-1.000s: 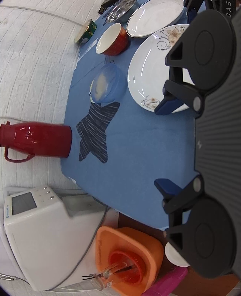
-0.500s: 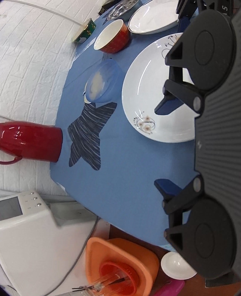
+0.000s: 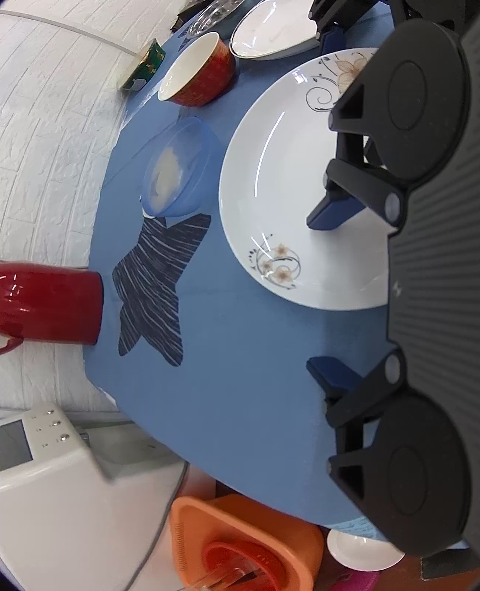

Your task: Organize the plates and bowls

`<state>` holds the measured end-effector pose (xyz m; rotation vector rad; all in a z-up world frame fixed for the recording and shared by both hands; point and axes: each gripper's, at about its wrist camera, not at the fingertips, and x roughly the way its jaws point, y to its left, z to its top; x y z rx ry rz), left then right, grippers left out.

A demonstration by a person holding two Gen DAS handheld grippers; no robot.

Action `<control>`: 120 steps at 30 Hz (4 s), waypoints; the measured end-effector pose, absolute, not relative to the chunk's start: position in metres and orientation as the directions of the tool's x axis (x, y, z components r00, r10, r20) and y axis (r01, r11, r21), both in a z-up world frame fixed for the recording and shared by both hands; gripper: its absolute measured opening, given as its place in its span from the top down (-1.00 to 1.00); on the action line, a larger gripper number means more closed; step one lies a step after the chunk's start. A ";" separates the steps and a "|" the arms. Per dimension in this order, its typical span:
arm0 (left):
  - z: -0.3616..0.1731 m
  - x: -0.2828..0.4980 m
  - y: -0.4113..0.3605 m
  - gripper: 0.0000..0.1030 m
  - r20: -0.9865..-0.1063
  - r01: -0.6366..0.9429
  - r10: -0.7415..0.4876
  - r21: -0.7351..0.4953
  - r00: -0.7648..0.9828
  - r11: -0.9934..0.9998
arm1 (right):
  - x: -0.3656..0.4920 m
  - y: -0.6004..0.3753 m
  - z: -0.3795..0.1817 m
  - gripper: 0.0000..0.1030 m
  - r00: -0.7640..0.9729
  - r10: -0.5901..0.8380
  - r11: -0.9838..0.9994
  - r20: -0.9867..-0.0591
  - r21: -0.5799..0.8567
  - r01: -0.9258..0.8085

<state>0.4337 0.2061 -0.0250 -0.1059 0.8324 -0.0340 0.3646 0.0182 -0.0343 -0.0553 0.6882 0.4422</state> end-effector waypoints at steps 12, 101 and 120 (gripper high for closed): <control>-0.009 0.423 0.196 0.20 -0.729 0.006 -0.090 -0.117 0.678 0.993 | 0.351 0.017 -0.021 -0.17 0.698 0.378 0.908 -0.608 0.096 -0.408; 0.025 0.235 0.149 -0.81 -0.609 0.018 -0.085 -0.115 0.789 0.993 | 0.211 -0.135 -0.010 -0.26 0.765 0.443 0.853 -0.467 0.482 -0.200; 0.007 0.460 0.039 -0.81 -0.774 0.248 -0.352 -0.256 0.527 0.934 | 0.375 -0.196 -0.033 -0.26 0.702 0.208 0.971 -0.681 0.232 -0.063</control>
